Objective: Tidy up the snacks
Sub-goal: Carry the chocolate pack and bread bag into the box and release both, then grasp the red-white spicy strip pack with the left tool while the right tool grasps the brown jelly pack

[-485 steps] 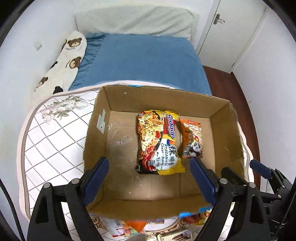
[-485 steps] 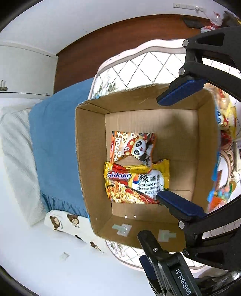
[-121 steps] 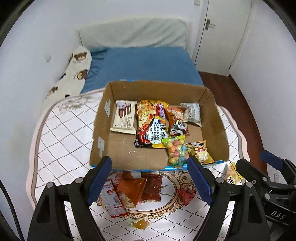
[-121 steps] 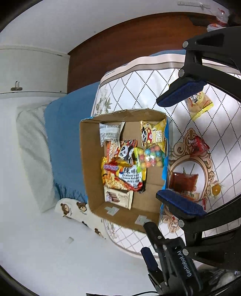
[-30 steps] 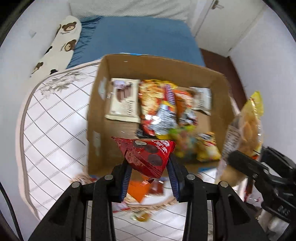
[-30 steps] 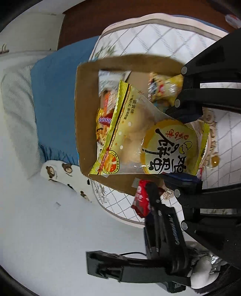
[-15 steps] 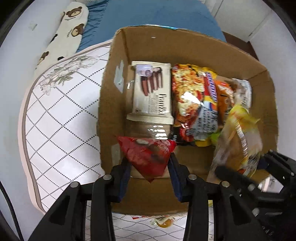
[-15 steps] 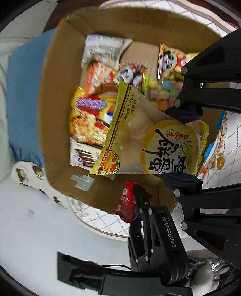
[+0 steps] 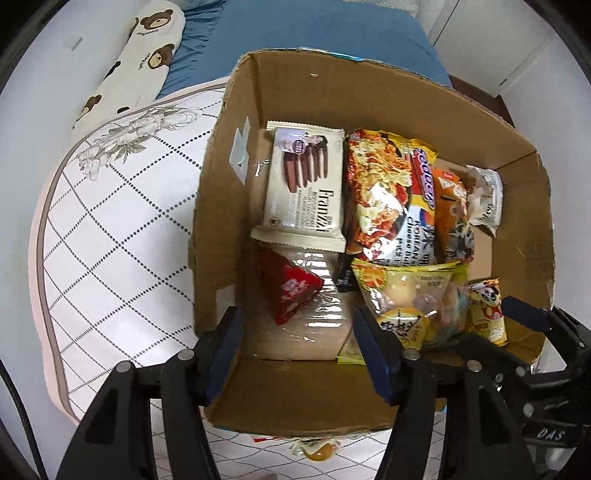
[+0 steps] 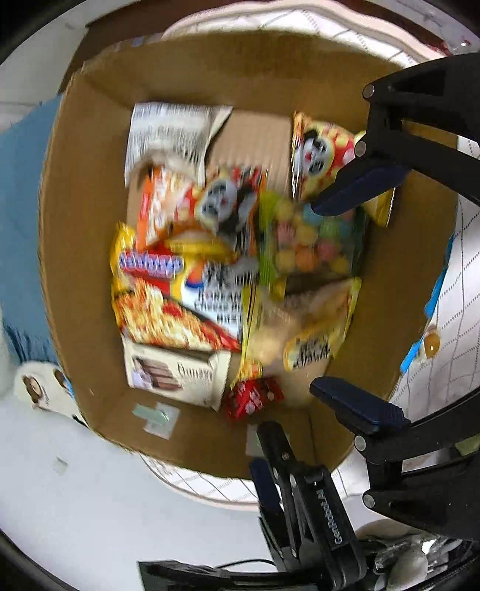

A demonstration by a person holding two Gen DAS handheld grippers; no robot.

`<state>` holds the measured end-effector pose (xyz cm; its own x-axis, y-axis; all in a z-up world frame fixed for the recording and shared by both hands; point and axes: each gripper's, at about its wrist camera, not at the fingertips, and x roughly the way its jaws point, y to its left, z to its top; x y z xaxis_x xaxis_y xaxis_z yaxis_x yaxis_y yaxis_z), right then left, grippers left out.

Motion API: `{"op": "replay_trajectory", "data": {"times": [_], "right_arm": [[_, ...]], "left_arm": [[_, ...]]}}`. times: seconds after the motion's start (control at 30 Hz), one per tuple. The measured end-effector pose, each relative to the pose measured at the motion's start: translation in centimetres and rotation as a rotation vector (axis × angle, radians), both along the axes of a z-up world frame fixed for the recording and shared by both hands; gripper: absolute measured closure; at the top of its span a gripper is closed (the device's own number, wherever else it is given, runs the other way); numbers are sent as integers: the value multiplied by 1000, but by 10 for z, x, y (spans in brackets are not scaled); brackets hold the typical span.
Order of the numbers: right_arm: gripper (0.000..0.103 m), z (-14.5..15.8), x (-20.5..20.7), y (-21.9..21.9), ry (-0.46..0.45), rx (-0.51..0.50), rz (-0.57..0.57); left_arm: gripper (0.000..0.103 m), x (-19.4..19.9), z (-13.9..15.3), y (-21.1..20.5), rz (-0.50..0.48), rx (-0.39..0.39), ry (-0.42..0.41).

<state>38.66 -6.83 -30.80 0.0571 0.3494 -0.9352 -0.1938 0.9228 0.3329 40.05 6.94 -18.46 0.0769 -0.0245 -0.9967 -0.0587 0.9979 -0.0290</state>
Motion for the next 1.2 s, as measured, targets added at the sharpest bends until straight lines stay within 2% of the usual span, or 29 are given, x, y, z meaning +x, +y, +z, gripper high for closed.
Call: {"op": "replay_trajectory", "data": {"times": [0.33, 0.57, 1.0, 1.2], "right_arm": [[12, 16, -31, -32, -97, -84, -75], [12, 48, -54, -48, -212, -125, -112], [12, 117, -111, -59, -402, -103, -149], [12, 146, -132, -66, -457, -78, -168]], "left_arm": [[43, -42, 17, -17, 12, 8, -155], [43, -66, 47, -23, 12, 16, -251], [43, -119, 111, -41, -22, 6, -423], [43, -135, 133, -45, -19, -24, -470]]}}
